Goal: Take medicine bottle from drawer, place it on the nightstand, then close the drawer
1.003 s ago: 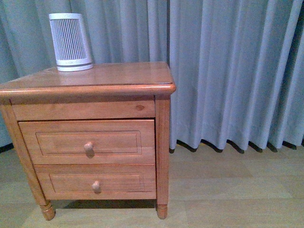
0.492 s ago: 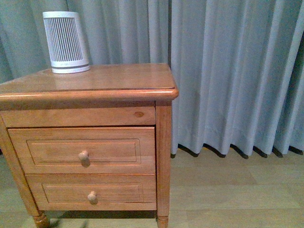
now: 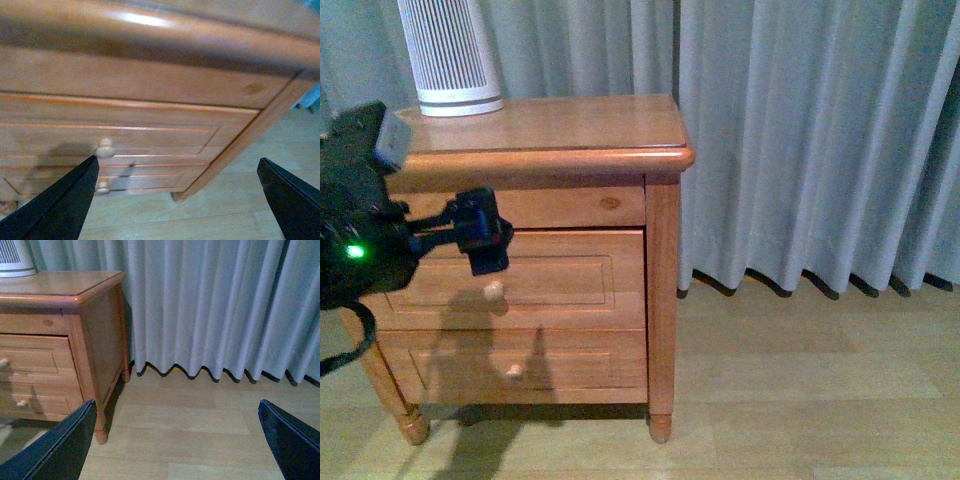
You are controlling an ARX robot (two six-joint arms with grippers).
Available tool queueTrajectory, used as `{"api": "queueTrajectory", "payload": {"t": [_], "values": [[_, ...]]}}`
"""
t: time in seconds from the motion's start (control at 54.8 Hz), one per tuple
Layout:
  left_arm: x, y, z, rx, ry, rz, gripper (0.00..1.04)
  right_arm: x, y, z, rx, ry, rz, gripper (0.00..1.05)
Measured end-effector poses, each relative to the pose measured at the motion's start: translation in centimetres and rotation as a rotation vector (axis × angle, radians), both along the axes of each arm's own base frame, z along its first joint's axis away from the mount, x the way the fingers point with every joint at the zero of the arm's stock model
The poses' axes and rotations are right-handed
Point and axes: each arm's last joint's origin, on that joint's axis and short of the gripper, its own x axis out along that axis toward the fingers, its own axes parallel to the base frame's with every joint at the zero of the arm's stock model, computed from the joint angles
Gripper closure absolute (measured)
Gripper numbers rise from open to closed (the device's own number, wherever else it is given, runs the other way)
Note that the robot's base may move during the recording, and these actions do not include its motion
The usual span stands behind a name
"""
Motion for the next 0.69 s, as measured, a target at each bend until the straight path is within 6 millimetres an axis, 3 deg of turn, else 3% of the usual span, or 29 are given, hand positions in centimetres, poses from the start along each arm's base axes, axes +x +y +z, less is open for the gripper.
{"api": "queueTrajectory", "payload": {"t": [0.182, 0.474, 0.693], "values": [[2.8, 0.0, -4.0, 0.010, 0.050, 0.052, 0.06, 0.0, 0.0, 0.0, 0.000, 0.000, 0.000, 0.07], [5.4, 0.0, -5.9, 0.062, 0.019, 0.084, 0.06, 0.0, 0.0, 0.0, 0.000, 0.000, 0.000, 0.07], [5.9, -0.1, -7.2, 0.135, -0.011, 0.042, 0.06, 0.0, 0.0, 0.0, 0.000, 0.000, 0.000, 0.07]]}}
